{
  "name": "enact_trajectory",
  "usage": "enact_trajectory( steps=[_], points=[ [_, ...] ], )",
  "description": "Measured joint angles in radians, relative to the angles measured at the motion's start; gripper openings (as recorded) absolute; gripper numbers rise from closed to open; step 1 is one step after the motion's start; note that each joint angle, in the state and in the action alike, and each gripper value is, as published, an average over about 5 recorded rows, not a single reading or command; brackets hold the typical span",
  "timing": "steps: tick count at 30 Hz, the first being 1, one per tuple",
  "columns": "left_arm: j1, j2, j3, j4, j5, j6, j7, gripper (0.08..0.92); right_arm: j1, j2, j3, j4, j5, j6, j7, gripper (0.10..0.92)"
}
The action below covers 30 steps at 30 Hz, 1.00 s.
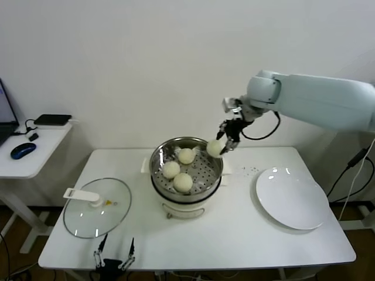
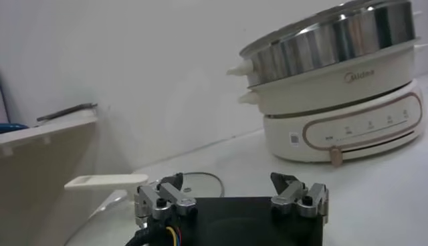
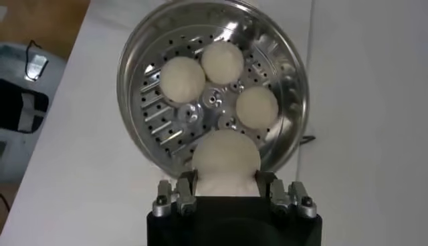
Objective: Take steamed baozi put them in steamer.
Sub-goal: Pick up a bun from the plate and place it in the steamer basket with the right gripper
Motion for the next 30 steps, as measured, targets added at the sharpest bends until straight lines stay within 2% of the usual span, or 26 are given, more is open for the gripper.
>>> enact_trajectory(
  steps=[20,23,28,30],
  points=[
    [-0.010,0.006,-0.007,0.013,0.004,0.005,0.013,0.823,-0.179,0.177,0.010,-0.142,-0.058,-0.076,0.031,0.626],
    [-0.012,0.007,-0.009,0.015,0.005,0.005,0.014,0.823,-0.199,0.188,0.020,-0.162,-0.066,-0.080,0.036,0.661],
    [-0.015,0.007,-0.012,0.013,0.004,0.008,0.016,0.823,-0.211,0.190,0.032,-0.172,-0.059,-0.080,0.035,0.793],
    [-0.016,0.007,-0.013,0.012,0.004,0.010,0.016,0.823,-0.205,0.188,0.032,-0.169,-0.047,-0.078,0.030,0.814]
  ],
)
